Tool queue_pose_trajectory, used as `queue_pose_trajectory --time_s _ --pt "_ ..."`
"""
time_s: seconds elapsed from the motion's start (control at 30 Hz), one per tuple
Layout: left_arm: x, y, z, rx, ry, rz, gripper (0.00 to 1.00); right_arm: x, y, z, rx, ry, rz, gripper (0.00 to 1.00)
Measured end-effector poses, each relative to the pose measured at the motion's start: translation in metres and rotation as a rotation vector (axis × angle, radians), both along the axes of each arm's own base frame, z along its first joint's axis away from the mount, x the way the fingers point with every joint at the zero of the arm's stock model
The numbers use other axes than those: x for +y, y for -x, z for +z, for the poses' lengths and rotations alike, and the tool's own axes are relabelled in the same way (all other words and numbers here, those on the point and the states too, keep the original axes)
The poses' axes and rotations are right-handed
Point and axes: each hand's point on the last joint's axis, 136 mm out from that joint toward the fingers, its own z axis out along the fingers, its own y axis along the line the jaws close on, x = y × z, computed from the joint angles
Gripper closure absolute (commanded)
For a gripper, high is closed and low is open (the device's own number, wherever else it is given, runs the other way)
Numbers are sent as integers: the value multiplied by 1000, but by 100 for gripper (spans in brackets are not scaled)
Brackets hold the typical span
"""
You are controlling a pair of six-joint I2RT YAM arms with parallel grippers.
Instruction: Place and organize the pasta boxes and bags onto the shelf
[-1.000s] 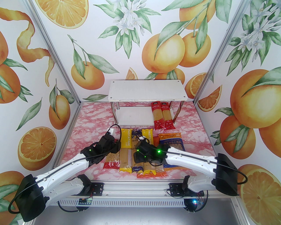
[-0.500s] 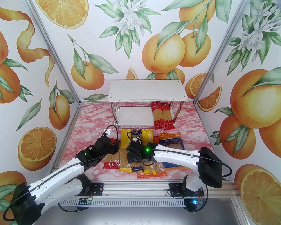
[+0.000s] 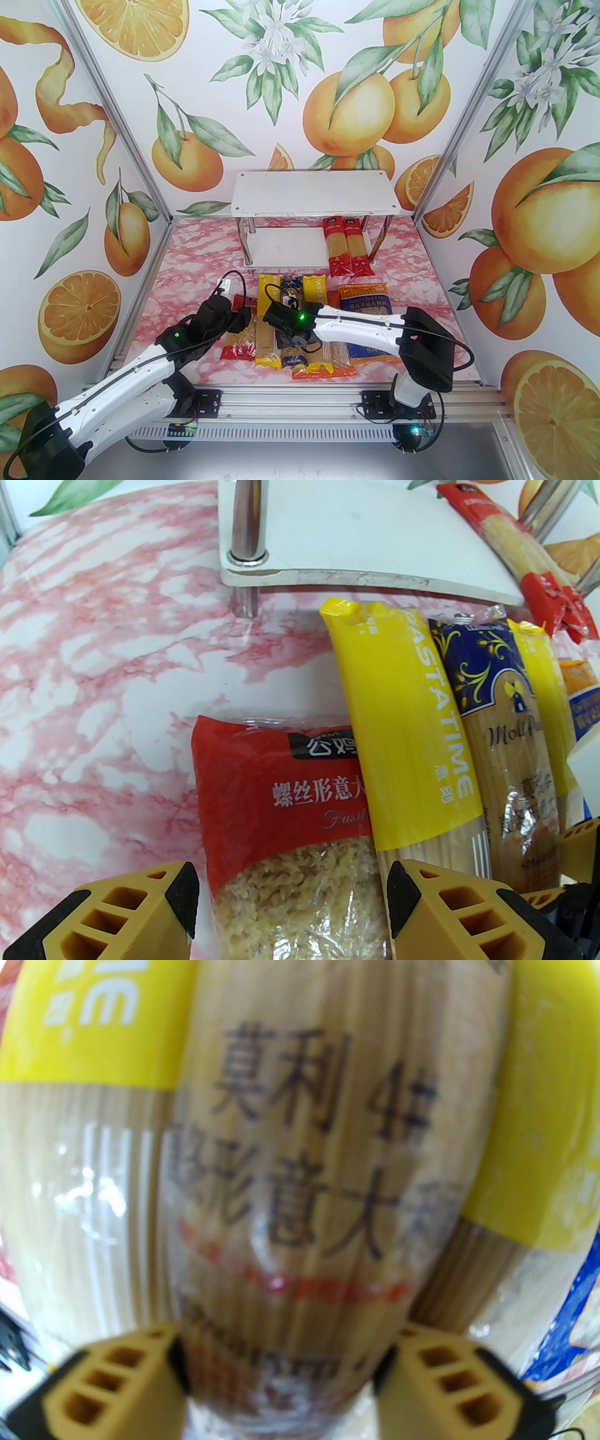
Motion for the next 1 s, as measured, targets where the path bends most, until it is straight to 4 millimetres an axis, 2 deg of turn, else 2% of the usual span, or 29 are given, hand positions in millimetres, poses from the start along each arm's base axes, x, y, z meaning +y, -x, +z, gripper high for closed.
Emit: queue_pose_trajectory --time_s 0.2,0.27,0.47,0.7,0.83,1.0 --pt "3 0 0 -4 2 8 30 2 -2 6 -10 -10 -4 92" --pt "3 0 0 -4 2 8 30 2 -2 6 -11 -10 -2 100" --pt "4 -1 -1 -3 -8 4 30 -3 0 16 -23 -16 11 100" --pt "3 -1 -9 21 -35 -4 30 -25 -10 55 -129 -8 45 100" --pt "2 -3 -9 28 -39 -6 31 -38 -30 75 -189 -5 36 100" --pt "-2 -6 -9 36 -39 -12 31 -56 -63 87 -246 27 21 100"
